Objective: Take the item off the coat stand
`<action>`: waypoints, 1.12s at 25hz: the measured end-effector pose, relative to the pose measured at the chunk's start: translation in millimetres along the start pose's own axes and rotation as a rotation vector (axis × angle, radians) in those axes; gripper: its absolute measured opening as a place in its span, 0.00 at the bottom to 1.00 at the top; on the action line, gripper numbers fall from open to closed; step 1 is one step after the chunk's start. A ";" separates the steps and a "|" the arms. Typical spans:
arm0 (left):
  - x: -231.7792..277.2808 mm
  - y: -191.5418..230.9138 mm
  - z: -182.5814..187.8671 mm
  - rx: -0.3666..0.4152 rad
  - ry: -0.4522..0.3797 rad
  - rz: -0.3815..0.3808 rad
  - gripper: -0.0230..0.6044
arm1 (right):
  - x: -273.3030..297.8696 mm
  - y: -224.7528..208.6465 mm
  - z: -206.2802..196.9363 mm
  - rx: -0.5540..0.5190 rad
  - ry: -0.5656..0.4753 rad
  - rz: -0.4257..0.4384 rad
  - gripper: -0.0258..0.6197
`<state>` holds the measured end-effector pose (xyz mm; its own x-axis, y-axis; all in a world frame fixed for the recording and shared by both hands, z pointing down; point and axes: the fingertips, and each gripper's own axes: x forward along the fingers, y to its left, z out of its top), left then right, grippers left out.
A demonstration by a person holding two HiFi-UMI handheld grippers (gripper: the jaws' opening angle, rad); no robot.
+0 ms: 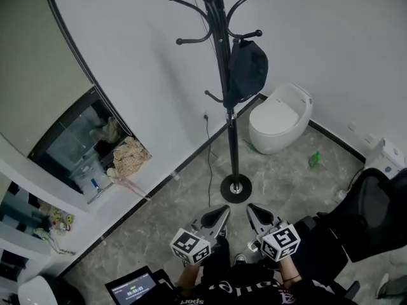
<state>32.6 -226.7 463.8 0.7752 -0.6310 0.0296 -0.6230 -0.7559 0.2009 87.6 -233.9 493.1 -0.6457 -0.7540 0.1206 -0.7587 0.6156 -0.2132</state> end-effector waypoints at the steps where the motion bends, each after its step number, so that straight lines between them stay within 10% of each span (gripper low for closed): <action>1: 5.6 5.5 1.3 0.002 0.000 -0.011 0.04 | 4.6 -6.1 2.0 -0.002 0.000 -0.014 0.07; 28: 110.4 149.8 45.6 0.028 0.019 -0.241 0.04 | 144.6 -177.2 214.5 -0.248 -0.238 -0.245 0.07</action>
<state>20.0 -417.6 452.6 0.9033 -0.4289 0.0021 -0.4225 -0.8889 0.1771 147.2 -501.2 340.4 -0.4282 -0.8987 -0.0947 -0.9037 0.4266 0.0376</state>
